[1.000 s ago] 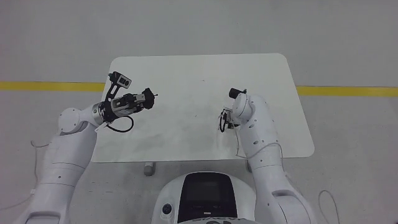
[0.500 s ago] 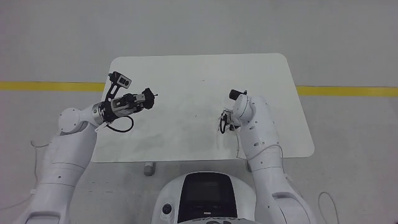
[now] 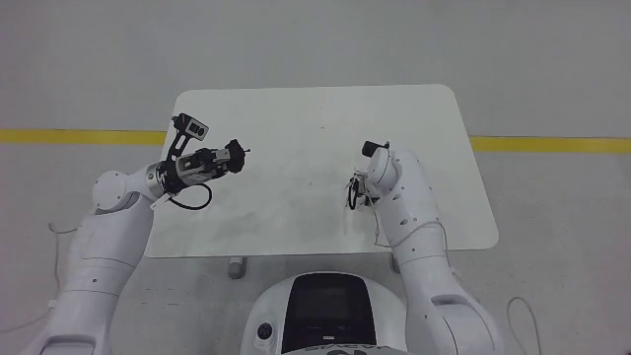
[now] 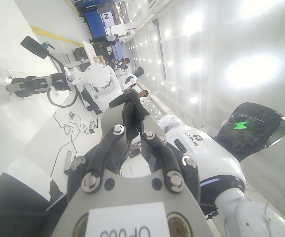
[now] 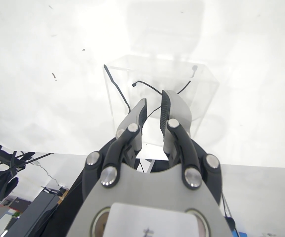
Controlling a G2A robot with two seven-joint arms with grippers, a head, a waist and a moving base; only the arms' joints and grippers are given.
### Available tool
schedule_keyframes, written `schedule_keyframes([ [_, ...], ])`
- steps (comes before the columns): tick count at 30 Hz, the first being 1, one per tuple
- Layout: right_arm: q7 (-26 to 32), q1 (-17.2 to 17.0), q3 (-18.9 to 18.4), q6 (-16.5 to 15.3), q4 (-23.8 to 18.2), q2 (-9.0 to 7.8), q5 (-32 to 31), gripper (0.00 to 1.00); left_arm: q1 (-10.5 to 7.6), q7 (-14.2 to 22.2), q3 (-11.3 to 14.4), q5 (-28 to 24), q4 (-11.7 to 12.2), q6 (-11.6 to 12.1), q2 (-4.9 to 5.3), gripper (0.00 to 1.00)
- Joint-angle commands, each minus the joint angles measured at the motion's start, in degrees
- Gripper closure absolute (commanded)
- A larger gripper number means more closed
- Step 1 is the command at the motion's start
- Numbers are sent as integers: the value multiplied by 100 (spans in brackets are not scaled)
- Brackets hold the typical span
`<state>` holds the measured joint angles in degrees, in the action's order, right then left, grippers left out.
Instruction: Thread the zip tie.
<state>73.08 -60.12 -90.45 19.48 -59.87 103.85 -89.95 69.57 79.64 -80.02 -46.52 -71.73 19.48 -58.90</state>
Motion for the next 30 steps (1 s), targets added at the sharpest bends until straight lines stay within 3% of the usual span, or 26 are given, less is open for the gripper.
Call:
schedule_keyframes([
  [1,6,7,10,0,0,-12,0,82,0,0,0,0,0,0,0,100],
  [12,79,11,127,0,-1,-124,0,79,0,0,0,0,0,0,0,100],
  [21,42,172,160,0,350,-178,0,78,0,0,0,0,0,0,0,100],
  [25,-29,255,136,0,534,-180,0,80,0,0,0,0,0,0,0,100],
  [30,-152,327,88,0,671,-150,0,93,0,0,0,0,0,0,0,100],
])
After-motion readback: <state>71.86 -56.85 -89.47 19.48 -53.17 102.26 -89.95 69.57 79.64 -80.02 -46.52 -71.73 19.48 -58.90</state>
